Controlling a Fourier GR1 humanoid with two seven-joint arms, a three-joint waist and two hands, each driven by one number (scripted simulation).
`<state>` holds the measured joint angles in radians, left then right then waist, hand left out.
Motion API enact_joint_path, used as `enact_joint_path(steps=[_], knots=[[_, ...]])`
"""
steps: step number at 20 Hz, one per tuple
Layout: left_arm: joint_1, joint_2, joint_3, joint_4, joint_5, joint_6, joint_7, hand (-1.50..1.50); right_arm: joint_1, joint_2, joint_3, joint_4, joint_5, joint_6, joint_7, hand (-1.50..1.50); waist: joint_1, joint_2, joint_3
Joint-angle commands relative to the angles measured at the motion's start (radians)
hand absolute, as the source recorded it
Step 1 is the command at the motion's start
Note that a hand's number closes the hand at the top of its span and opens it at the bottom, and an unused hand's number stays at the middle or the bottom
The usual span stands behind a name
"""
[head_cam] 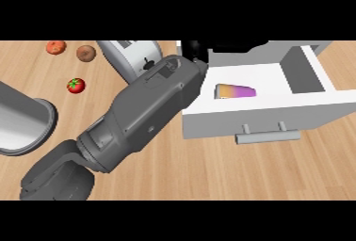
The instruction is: Pick up the can, place it into the drawer and close the drawer
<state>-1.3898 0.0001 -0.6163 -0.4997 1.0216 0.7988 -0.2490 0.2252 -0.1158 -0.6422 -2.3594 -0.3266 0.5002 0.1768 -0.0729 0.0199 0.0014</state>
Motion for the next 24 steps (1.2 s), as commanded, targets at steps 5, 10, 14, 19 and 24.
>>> enact_joint_path(steps=[5,10,14,19,24], knots=[[-0.040,0.000,-0.011,-0.001,0.021,0.014,-0.040,-1.50,-0.138,-0.017,0.155,-0.063,0.361,-0.016,-0.038,-1.50,0.038,0.000,-0.001],[-0.053,0.000,0.014,0.003,0.038,-0.008,-0.012,-1.50,-0.210,0.015,0.332,-0.001,0.649,-0.046,-0.063,-1.50,0.065,-0.004,-0.001],[-0.054,0.000,0.023,0.004,0.031,0.000,-0.008,-1.50,-0.317,-0.033,0.399,0.112,0.808,-0.091,-0.115,-1.50,0.075,-0.007,-0.001],[-0.063,0.041,0.031,-0.015,0.000,0.001,0.061,-1.50,-0.379,0.001,0.527,0.254,1.027,-0.206,-0.157,-1.50,0.092,-0.017,-0.001],[0.001,0.019,0.030,-0.038,-0.031,0.018,0.024,-1.50,-0.563,-0.018,0.615,0.475,1.178,-0.277,-0.163,-1.50,0.099,-0.015,-0.002]])
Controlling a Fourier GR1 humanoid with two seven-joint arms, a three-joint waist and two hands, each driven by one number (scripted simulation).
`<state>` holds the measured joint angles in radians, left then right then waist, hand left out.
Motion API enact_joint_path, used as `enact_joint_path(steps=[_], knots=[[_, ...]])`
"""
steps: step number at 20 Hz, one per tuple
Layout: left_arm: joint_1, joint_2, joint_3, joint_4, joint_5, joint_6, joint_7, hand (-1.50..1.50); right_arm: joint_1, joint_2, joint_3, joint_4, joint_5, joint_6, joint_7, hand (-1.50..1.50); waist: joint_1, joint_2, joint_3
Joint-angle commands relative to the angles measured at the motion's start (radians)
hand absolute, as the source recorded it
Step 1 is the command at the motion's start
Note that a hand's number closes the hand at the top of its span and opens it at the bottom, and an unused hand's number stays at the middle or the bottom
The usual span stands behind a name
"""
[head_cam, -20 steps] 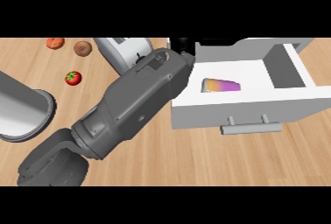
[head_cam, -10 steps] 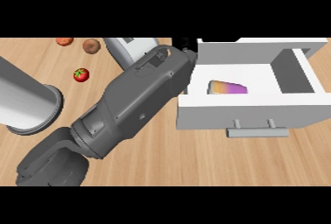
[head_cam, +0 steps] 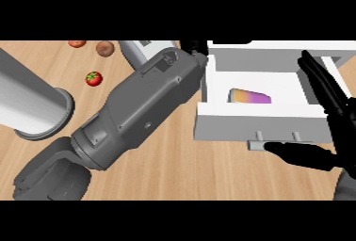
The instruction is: Pick up the can, place it into the drawer and close the drawer
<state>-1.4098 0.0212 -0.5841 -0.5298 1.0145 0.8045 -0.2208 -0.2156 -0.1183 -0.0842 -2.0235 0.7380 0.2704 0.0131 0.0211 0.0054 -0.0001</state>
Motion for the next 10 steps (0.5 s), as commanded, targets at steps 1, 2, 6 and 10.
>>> enact_joint_path(steps=[1,2,6,10], knots=[[0.015,0.041,0.008,-0.007,-0.022,-0.024,0.025,-1.50,-0.110,-0.023,0.064,0.199,0.126,-0.067,-0.052,-1.50,0.003,0.001,0.000],[-0.020,0.049,0.018,-0.011,-0.020,-0.004,0.061,-1.50,-0.137,-0.031,0.076,0.232,0.150,-0.078,-0.061,-1.50,0.002,-0.001,0.000],[0.062,0.066,-0.007,-0.093,-0.056,0.018,0.049,-1.50,-0.202,-0.061,0.083,0.426,0.225,-0.144,-0.122,-1.50,0.015,-0.003,0.000],[0.087,0.135,-0.025,-0.135,-0.079,0.013,0.117,-1.50,-0.233,-0.081,0.123,0.562,0.335,-0.215,-0.141,-1.50,0.016,-0.005,0.000]])
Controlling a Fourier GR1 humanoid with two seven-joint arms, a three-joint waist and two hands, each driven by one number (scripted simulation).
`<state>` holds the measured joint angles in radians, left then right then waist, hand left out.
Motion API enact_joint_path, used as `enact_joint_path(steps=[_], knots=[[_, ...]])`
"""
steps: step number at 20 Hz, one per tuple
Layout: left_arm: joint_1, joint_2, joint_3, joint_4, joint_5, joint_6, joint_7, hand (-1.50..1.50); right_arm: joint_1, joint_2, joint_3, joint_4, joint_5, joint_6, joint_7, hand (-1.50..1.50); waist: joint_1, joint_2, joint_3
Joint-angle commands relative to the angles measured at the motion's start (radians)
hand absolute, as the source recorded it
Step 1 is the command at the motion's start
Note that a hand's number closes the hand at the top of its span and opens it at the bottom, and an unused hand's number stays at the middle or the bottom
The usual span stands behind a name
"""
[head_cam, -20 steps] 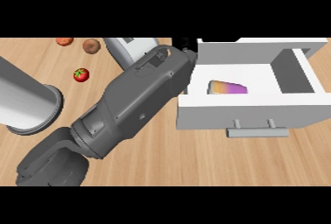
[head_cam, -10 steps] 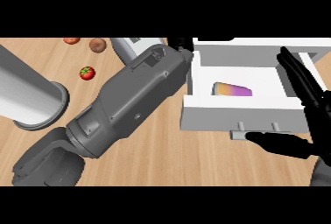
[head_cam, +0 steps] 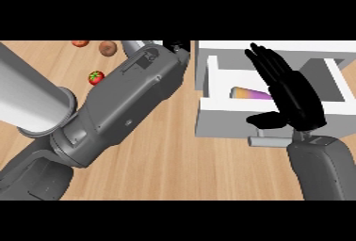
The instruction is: Pick up the can, place it into the drawer and close the drawer
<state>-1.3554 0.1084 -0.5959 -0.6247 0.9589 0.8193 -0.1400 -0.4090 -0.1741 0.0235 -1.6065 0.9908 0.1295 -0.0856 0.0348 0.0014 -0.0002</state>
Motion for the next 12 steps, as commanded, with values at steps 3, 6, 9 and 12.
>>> enact_joint_path(steps=[3,6,9,12], knots=[[0.020,0.090,-0.005,-0.112,-0.031,0.016,0.091,-1.50,-0.160,0.022,0.023,0.291,0.137,-0.127,0.007,-1.50,0.010,-0.002,0.000],[0.028,0.113,-0.014,-0.163,-0.046,0.030,0.133,-1.50,-0.171,0.036,-0.005,0.463,0.167,-0.258,-0.029,-1.50,0.013,0.001,0.001],[0.062,0.154,0.018,-0.154,-0.066,0.009,0.110,-1.50,-0.234,0.048,-0.008,0.594,0.204,-0.307,-0.021,-1.50,-0.001,0.007,0.001],[0.132,0.206,0.004,-0.267,-0.081,0.024,0.144,-1.50,-0.286,0.046,-0.016,0.703,0.250,-0.380,-0.012,-1.50,0.010,0.002,0.001]])
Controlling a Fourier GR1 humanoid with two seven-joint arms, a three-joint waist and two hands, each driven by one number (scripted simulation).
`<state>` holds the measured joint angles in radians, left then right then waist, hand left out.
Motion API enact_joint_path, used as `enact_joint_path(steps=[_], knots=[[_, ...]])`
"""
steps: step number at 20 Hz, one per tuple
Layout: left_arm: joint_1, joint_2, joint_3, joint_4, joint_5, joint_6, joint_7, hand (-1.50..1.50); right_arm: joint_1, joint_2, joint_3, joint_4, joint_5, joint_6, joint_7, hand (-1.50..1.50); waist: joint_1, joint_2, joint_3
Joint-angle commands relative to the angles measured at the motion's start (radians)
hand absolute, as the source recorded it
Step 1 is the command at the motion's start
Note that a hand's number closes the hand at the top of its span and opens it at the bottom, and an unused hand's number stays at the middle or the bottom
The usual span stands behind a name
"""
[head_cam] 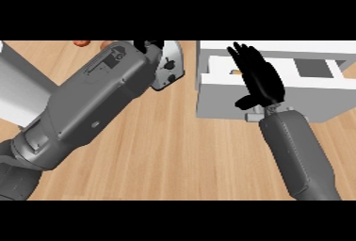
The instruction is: Pick up the can, place it into the drawer and close the drawer
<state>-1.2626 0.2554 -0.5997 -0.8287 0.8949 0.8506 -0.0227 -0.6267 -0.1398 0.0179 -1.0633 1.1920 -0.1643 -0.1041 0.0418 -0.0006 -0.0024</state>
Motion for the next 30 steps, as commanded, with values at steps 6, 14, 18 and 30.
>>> enact_joint_path(steps=[6,14,18,30], knots=[[0.060,0.114,0.009,-0.128,-0.036,-0.020,0.083,-1.50,-0.090,-0.027,-0.077,0.348,0.053,-0.279,-0.076,-1.50,0.006,0.010,0.004],[0.095,0.119,0.022,-0.208,-0.059,0.016,0.104,-1.50,-0.296,-0.010,-0.147,0.564,0.079,-0.398,-0.016,-1.50,0.029,0.017,0.004],[0.132,0.135,0.019,-0.243,-0.071,0.001,0.102,-1.50,-0.334,-0.028,-0.173,0.657,0.086,-0.488,-0.038,-1.50,0.046,0.026,0.005],[0.156,0.208,0.035,-0.323,-0.089,-0.023,0.171,-1.50,-0.530,-0.106,-0.220,0.807,0.100,-0.504,0.006,-1.50,0.067,0.032,0.005]])
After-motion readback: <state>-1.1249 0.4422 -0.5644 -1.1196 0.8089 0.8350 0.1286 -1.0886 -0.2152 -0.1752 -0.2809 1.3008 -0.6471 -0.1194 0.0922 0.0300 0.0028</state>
